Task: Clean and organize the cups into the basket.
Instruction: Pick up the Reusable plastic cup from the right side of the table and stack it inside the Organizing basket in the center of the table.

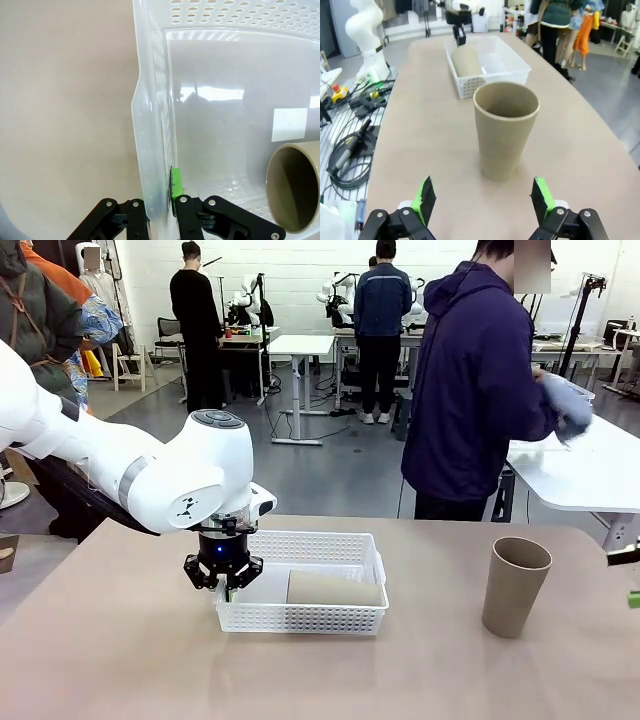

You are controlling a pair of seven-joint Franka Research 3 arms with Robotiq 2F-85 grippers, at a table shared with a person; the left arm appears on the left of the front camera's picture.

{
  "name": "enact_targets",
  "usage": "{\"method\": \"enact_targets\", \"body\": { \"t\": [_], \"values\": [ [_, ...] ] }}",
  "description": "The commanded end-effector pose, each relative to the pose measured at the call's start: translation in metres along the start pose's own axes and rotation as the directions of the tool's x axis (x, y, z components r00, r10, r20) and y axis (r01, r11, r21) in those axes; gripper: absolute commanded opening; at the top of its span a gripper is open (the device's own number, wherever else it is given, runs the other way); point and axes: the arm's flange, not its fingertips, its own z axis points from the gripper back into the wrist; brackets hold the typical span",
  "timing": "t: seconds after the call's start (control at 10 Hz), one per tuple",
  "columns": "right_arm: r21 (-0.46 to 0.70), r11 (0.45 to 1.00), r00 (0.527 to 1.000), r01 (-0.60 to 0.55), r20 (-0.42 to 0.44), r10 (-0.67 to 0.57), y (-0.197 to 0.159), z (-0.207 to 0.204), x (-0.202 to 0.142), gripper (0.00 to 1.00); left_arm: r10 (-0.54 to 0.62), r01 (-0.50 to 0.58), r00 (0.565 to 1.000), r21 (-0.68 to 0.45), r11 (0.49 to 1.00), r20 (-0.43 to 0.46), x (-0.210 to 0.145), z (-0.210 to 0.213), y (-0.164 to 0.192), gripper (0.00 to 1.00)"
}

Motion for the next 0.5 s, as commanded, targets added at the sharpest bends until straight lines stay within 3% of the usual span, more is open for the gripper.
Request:
{"method": "enact_targets", "body": {
  "t": [0.0,0.4],
  "values": [
    [0.003,0.999,0.999,-0.034,-0.009,0.034,-0.025,-0.013,-0.01,1.0,0.003,-0.003,1.0,0.017,1.0,0.009,-0.002,-0.001,0.0,0.0],
    [0.024,1.0,1.0,0.01,-0.023,-0.009,-0.046,-0.041,-0.025,1.0,0.003,-0.003,1.0,0.017,1.0,0.009,-0.002,-0.001,0.0,0.0]
  ]
}}
